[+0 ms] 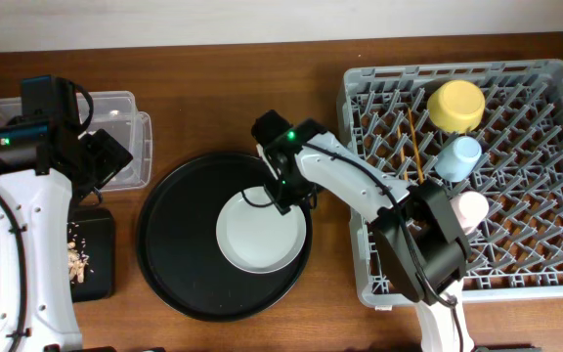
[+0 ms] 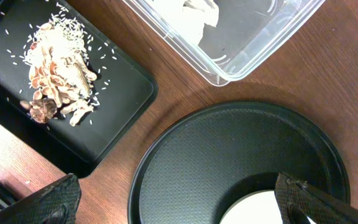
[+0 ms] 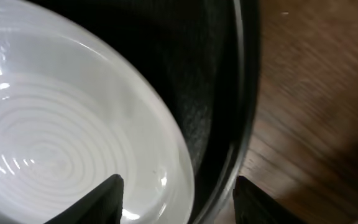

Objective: Sort waste into correct bins and load items into the dishwasher rack
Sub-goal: 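Grasp the white plate's rim with the right gripper, then carry the plate right and stand it upright in the rack's left side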

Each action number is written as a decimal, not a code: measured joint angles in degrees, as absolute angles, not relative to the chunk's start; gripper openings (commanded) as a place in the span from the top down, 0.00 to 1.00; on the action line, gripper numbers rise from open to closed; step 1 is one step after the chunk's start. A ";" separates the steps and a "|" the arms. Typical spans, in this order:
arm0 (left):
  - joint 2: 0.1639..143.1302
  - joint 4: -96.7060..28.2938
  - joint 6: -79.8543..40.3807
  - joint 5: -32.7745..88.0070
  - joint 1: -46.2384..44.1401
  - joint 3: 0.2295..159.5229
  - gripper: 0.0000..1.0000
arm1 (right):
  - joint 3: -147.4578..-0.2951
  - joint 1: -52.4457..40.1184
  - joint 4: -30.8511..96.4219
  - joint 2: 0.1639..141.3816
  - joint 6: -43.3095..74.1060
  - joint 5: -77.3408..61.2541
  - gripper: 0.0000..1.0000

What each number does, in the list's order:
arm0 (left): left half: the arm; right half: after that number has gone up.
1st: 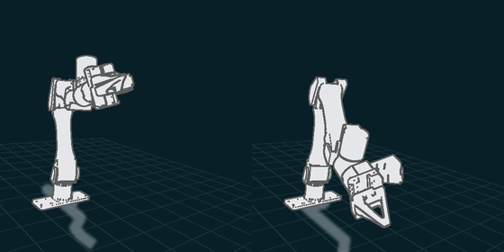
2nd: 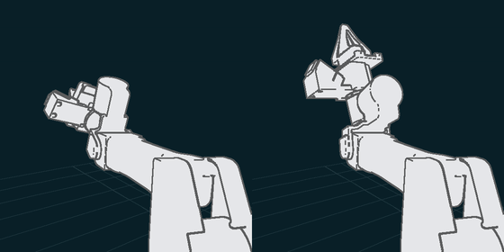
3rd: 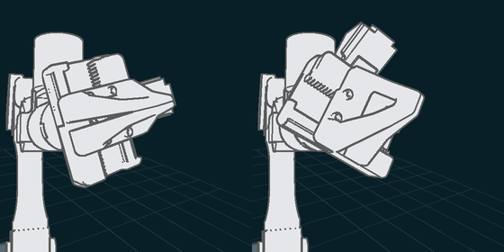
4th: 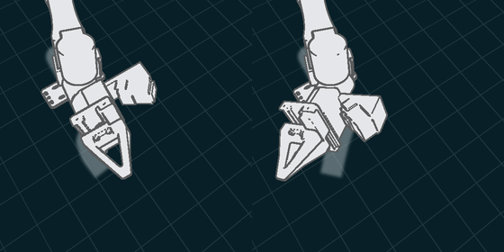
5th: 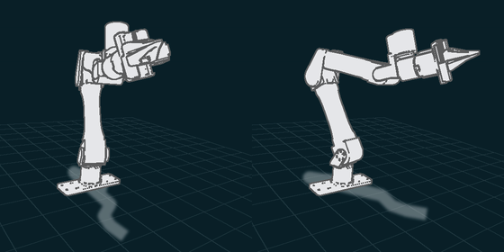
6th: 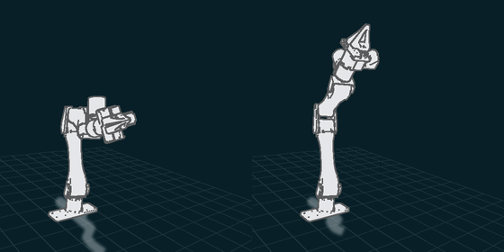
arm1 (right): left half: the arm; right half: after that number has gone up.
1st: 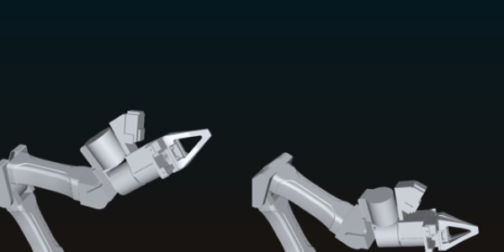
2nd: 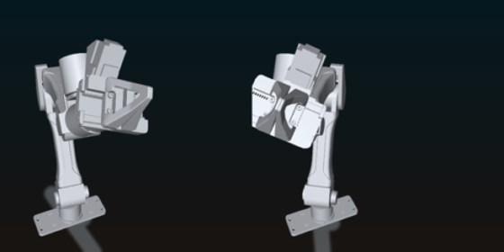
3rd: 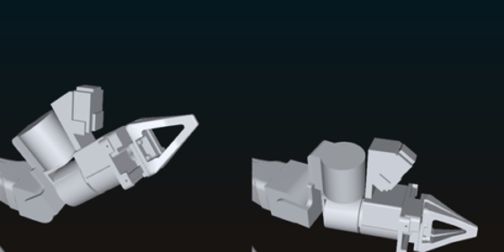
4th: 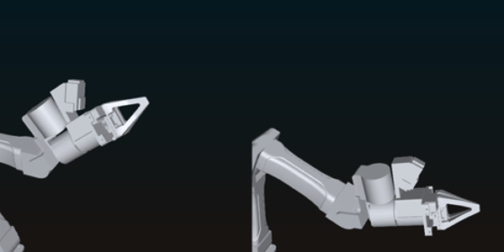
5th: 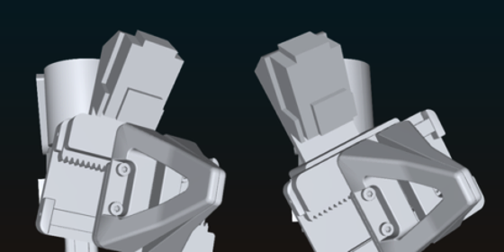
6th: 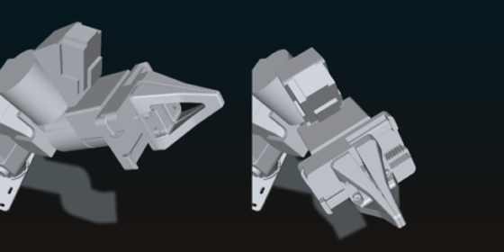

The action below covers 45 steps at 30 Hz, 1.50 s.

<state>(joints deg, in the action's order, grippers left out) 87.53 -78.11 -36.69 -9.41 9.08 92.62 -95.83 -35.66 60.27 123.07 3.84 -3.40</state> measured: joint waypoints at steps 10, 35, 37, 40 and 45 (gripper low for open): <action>87.53 -78.11 -36.69 -9.41 9.08 92.62 0.01 | -91.68 -35.70 57.71 123.07 3.46 -7.18 0.70; 87.53 -78.13 -36.69 -9.39 9.08 92.62 0.01 | -127.70 -20.18 81.97 119.94 10.63 -8.60 0.96; 87.53 -78.15 -36.69 -9.39 9.08 92.62 0.01 | -133.69 -16.03 87.81 119.04 12.86 -1.23 0.96; 87.53 -78.15 -36.69 -9.41 9.08 92.62 0.01 | -137.62 -10.11 93.78 117.86 16.97 12.88 0.96; 87.53 -78.17 -36.69 -9.41 9.08 92.62 0.01 | -137.73 -7.35 96.99 117.89 21.96 29.82 0.96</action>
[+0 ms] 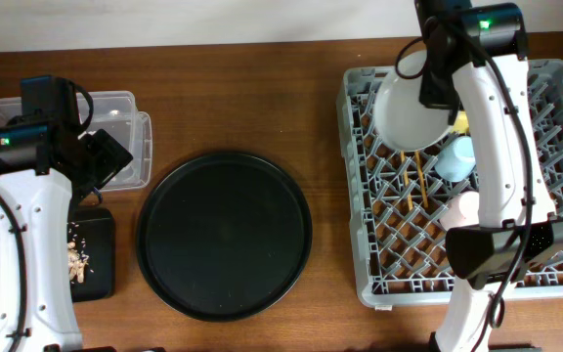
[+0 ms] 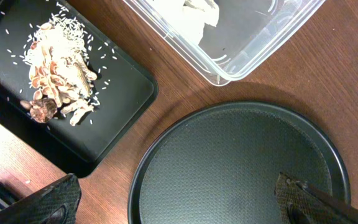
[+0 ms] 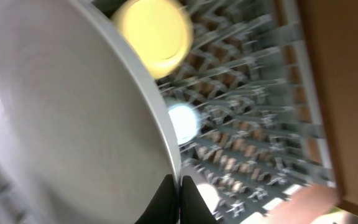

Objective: Sort waste into correct bins and load items into the dishwasher rack
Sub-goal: 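Carry the plate right and stand it upright in the rack's left side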

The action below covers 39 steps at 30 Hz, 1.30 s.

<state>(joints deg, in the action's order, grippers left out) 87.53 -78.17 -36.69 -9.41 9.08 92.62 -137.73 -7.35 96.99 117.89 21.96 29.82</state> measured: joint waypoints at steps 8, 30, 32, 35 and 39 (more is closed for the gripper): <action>87.53 -78.22 -36.69 -9.41 9.08 92.62 0.01 | -137.73 -7.38 94.70 118.13 25.28 38.98 0.96; 87.53 -78.22 -36.69 -9.41 9.08 92.62 0.01 | -130.63 -18.50 87.81 124.95 25.56 44.97 0.96; 87.53 -78.22 -36.69 -9.41 9.08 92.62 0.01 | -129.73 -19.70 87.72 125.60 25.56 45.91 0.96; 87.53 -78.22 -36.69 -9.41 9.08 92.62 0.01 | -129.40 -21.26 87.61 125.86 25.52 47.11 0.82; 87.53 -78.22 -36.69 -9.41 9.08 92.62 0.01 | -129.40 -23.57 87.68 125.86 25.28 48.03 0.73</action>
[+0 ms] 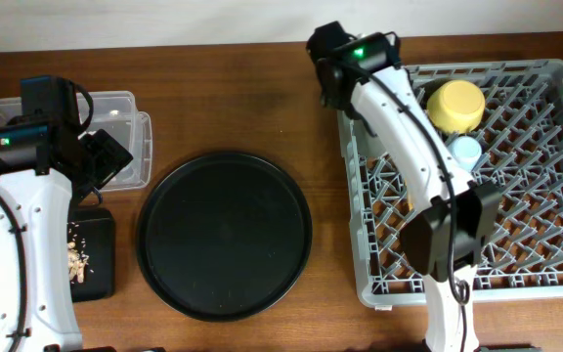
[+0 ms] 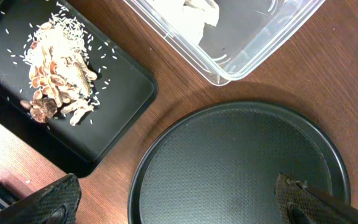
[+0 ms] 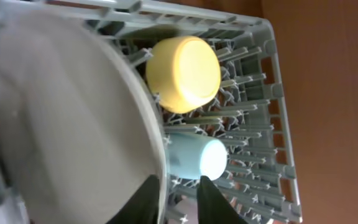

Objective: Sort waste into correct bins and load items into the dishwasher rack
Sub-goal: 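Carry the plate right and stand it upright in the rack's left side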

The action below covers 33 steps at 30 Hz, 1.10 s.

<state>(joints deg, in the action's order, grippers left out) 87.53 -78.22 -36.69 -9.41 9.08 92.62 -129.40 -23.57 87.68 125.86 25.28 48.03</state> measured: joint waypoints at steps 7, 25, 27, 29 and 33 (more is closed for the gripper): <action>87.53 -78.22 -36.69 -9.41 9.08 92.62 0.01 | -132.33 -29.98 92.40 125.60 25.15 47.72 0.02; 87.53 -78.24 -36.69 -9.34 9.08 92.62 0.01 | -128.60 -34.06 96.97 91.79 20.71 10.90 0.02; 87.53 -78.24 -36.69 -9.39 9.08 92.62 0.01 | -122.32 -37.41 96.99 88.07 20.56 9.47 0.02; 87.53 -78.19 -36.69 -9.39 9.08 92.62 0.01 | -118.52 -39.51 96.99 86.21 20.53 7.97 0.02; 87.53 -78.24 -36.69 -9.41 9.08 92.62 0.01 | -114.72 -41.25 96.99 85.56 20.56 3.27 0.02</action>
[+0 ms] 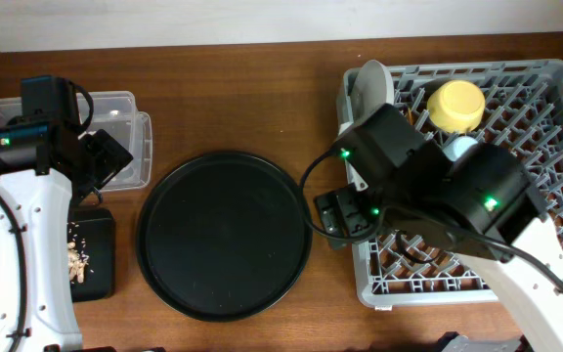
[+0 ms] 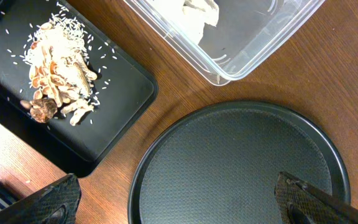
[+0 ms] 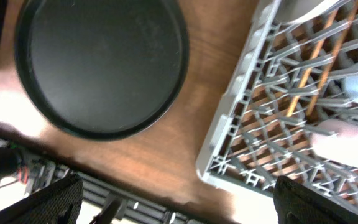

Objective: Sort waste into correct bins and load items into the dishwasher rack
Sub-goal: 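Carry the plate right and stand it upright in the rack's left side, then release the plate and pull the right gripper back to the rack front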

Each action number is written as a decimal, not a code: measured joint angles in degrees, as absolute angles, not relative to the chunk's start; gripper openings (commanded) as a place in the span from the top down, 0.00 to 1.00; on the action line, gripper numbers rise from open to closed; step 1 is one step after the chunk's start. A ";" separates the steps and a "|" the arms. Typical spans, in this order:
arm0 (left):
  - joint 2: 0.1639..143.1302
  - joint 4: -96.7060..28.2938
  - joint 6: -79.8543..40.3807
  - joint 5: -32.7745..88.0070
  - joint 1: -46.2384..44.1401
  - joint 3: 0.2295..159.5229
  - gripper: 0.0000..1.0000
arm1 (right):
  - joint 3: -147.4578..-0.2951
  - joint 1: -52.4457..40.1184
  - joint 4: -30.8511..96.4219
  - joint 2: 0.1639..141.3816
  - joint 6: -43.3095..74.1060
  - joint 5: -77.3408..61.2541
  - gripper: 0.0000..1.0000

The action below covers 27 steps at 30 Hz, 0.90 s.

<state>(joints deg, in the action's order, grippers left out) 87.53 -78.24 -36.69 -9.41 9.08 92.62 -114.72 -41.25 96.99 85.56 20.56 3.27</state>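
The white plate (image 1: 369, 84) stands on edge in the far left corner of the grey dishwasher rack (image 1: 545, 269), with nothing holding it. Its rim (image 3: 309, 7) shows at the top of the right wrist view. My right gripper (image 3: 179, 210) is open and empty, high above the rack's left edge. A yellow cup (image 1: 455, 104), a blue cup, a pink cup (image 3: 347, 143) and chopsticks (image 3: 303, 93) are in the rack. The round black tray (image 1: 223, 235) is bare. My left gripper (image 2: 179, 205) hangs open above the tray's left rim.
A clear plastic bin (image 2: 229, 31) with crumpled paper stands at the far left. In front of it lies a black bin (image 2: 61, 81) holding rice and food scraps. My right arm (image 1: 428, 186) covers much of the rack's left half in the overhead view.
The right gripper was shut on the plate, setting it on edge in the rack's far left corner. Now it is open, raised and nearer the front. The left arm has not moved.
The right gripper was open at the rim of the white plate on the black tray. Then it held the plate over the rack, leaving the tray bare. Then the plate was on edge in the rack's corner, and now it stands there released.
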 measured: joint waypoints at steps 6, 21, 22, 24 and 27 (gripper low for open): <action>87.53 -78.24 -36.69 -9.39 9.08 92.62 0.01 | -114.56 -41.30 96.99 86.80 20.53 0.91 0.02; 87.53 -78.24 -36.69 -9.41 9.08 92.62 0.01 | -110.50 -41.30 84.16 84.12 13.30 0.32 0.02; 87.53 -78.22 -36.69 -9.41 9.08 92.62 0.01 | -108.20 -41.30 82.54 81.95 12.19 0.32 0.02; 87.53 -78.15 -36.69 -9.39 9.08 92.62 0.01 | -103.09 -41.34 77.65 78.00 11.11 0.32 0.02; 87.53 -78.24 -36.69 -9.41 9.08 92.62 0.01 | -90.80 -41.34 68.40 69.60 8.32 0.32 0.02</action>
